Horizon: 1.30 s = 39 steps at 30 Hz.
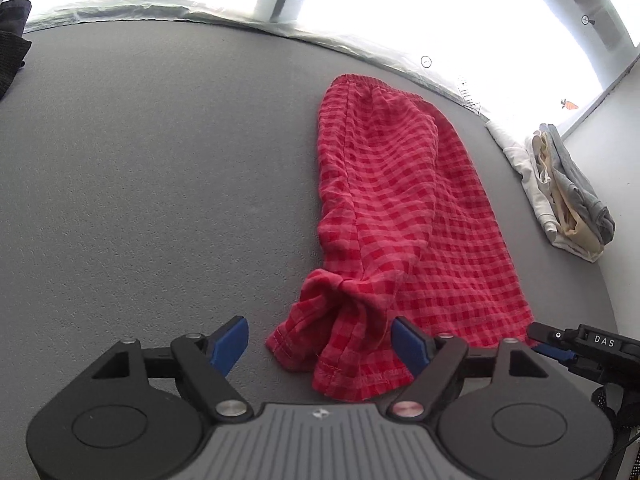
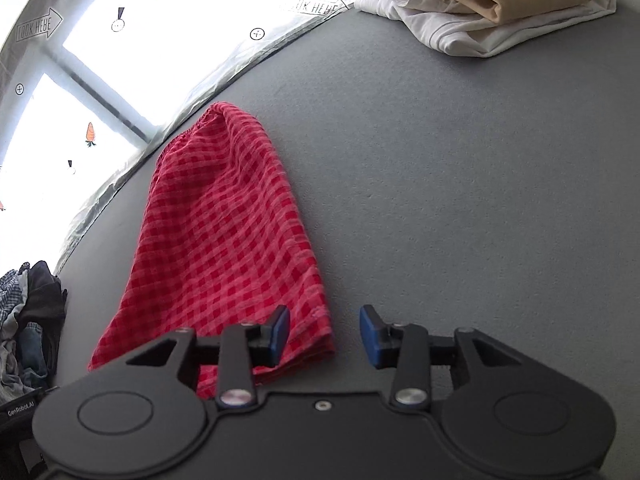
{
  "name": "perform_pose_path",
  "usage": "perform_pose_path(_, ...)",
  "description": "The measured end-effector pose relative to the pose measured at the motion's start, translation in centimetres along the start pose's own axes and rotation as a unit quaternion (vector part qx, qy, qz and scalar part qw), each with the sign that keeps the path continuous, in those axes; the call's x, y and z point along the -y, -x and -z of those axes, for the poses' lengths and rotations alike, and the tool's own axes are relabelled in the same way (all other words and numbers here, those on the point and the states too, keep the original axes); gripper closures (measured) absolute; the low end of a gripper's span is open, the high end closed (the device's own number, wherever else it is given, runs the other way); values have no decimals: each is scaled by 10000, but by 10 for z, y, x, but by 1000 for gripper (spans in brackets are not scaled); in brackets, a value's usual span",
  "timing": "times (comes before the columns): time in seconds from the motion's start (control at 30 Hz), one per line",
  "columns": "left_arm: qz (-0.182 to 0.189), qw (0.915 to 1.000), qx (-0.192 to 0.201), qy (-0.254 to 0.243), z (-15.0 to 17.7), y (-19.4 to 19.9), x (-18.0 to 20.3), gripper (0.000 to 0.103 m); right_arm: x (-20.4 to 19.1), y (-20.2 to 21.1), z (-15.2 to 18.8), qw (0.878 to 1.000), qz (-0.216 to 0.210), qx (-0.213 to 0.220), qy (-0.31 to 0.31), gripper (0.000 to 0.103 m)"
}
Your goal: Fold clothes
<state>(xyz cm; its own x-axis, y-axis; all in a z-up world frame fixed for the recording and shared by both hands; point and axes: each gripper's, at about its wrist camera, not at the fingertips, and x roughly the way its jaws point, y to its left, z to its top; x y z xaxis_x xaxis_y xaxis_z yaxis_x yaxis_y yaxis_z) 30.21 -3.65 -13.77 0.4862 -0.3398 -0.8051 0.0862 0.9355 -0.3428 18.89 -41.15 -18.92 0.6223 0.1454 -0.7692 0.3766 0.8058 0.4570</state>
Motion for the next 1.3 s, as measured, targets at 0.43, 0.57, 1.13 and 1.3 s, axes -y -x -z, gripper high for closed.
perform_pose_path(0.43,14,9990,-25,440,17,-19,3,70,-7,-9,-3,9991,249,-280,221,63)
perform_pose_path(0.57,733,9880,-144,1349,25,-16,-12,95,-6,-8,-2,9995,209,-232,92,65)
perform_pose_path(1.13,547,9806,-273,1864,34,-17,-22,84,-20,-12,-3,9985,300,-410,186,71)
perform_pose_path(1.3,541,9816,-265,1814,34,-16,-22,83,-23,-14,-2,9981,331,-444,261,70)
